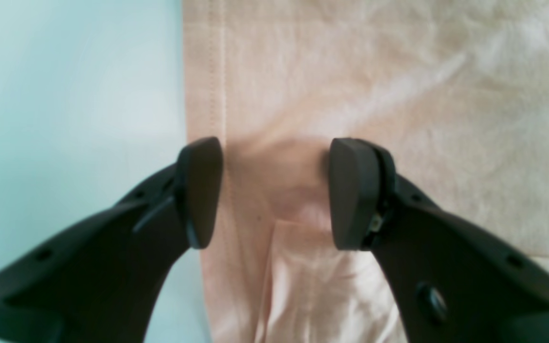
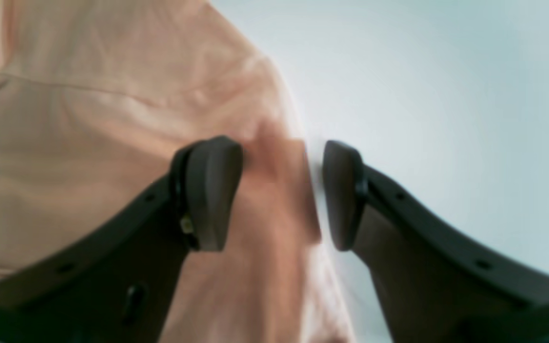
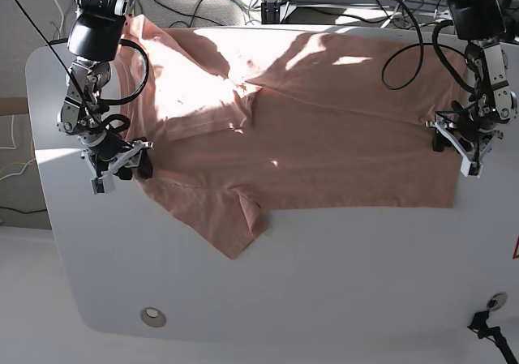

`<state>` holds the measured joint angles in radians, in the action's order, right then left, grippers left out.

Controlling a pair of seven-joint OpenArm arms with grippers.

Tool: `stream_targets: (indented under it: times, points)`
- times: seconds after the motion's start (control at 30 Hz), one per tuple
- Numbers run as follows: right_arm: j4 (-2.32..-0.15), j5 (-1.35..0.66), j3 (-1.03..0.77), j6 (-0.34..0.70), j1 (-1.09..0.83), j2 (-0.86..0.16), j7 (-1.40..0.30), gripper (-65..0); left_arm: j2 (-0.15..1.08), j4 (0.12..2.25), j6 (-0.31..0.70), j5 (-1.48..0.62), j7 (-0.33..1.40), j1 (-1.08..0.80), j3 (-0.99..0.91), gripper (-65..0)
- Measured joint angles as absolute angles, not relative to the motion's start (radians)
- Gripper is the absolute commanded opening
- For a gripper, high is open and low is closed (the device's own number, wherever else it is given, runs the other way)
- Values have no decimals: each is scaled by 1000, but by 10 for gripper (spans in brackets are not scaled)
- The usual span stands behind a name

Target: Fold the T-shirt properly

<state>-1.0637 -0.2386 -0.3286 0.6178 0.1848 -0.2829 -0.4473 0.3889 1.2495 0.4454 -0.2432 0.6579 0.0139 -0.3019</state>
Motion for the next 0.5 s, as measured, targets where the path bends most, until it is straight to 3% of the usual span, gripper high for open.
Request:
stream_targets:
  times: [0.17,0.5]
  points:
    - [-1140,-213,-328,617,146,-282,-506,-339,388,1283,446,-231,667,7,-302,-313]
    - [-1688,-217,-327,616,-202,-291,-705,-341,391,1454,446,-224,688,-64,-307,-313]
